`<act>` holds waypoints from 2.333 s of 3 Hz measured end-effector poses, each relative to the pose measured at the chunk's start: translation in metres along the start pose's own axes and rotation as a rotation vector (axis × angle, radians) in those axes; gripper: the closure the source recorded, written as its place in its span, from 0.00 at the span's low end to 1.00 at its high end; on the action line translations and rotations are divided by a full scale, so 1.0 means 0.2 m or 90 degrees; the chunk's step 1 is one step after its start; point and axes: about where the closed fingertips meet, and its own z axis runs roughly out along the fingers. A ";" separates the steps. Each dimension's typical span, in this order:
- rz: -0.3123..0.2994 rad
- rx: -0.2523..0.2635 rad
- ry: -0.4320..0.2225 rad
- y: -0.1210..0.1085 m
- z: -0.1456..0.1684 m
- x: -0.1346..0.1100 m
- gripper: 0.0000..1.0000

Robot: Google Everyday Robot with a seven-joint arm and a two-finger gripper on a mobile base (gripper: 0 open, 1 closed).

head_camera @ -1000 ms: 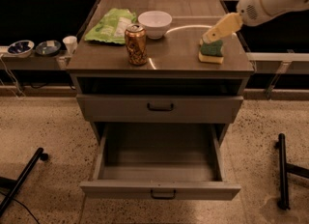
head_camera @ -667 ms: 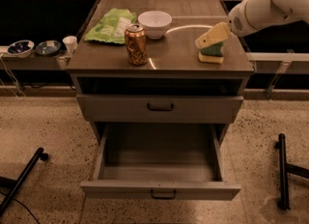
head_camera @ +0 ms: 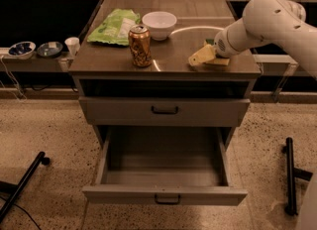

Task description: Place sponge into middle drawer

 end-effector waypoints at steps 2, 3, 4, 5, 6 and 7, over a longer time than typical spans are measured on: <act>0.009 -0.012 0.000 0.01 0.00 -0.02 0.67; 0.001 -0.013 -0.006 0.02 -0.02 -0.02 0.92; -0.046 -0.028 -0.090 0.15 -0.28 -0.05 1.00; -0.075 -0.078 -0.171 0.49 -0.52 0.11 1.00; -0.081 -0.084 -0.175 0.50 -0.54 0.12 1.00; -0.082 -0.109 -0.169 0.51 -0.47 0.17 1.00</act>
Offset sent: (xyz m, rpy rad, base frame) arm -0.0782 0.0117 0.0849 0.1167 -0.3445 0.3406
